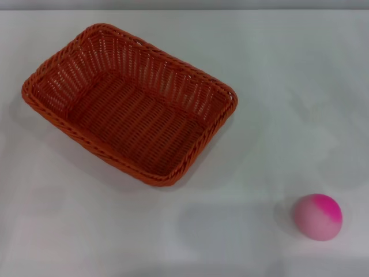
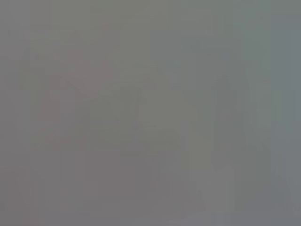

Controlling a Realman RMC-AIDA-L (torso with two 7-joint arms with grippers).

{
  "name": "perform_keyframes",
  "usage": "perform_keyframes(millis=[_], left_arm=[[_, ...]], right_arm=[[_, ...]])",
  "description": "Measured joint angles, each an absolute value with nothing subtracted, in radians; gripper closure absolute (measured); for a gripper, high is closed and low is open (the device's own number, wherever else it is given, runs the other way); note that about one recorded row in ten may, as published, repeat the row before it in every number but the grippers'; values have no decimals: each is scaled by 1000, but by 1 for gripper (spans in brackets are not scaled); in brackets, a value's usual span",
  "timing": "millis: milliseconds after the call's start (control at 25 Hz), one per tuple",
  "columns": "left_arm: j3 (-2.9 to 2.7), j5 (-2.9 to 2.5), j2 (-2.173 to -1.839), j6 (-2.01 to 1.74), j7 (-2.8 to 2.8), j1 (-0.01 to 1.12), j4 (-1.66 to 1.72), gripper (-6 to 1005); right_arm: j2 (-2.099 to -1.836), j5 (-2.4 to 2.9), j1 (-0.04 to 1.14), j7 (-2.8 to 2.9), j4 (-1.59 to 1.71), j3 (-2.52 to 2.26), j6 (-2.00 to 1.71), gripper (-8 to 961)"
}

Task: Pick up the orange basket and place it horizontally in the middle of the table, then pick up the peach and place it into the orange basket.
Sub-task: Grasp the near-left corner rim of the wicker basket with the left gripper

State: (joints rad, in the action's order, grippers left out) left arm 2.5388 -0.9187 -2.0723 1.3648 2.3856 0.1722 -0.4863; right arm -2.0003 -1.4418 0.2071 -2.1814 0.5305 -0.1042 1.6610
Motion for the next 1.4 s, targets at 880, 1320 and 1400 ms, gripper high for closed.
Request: perform_keyframes(millis=[880,1320,1400], left_arm=[[2533,-1152,-2069,1275,2117,175,-671,120],[2533,-1860,-2037,1288,1302,259,-1224,122],[2532,-1966,-2006,1350,1190,309,-1259,122]], right_arm=[[-2000,-1441,213,-2181,515,-112,1658,309],[-2000,-1430,243,-2172,515,-116,1655,308],[-2000,-1429,244,-2169,515,-125,1656,308]])
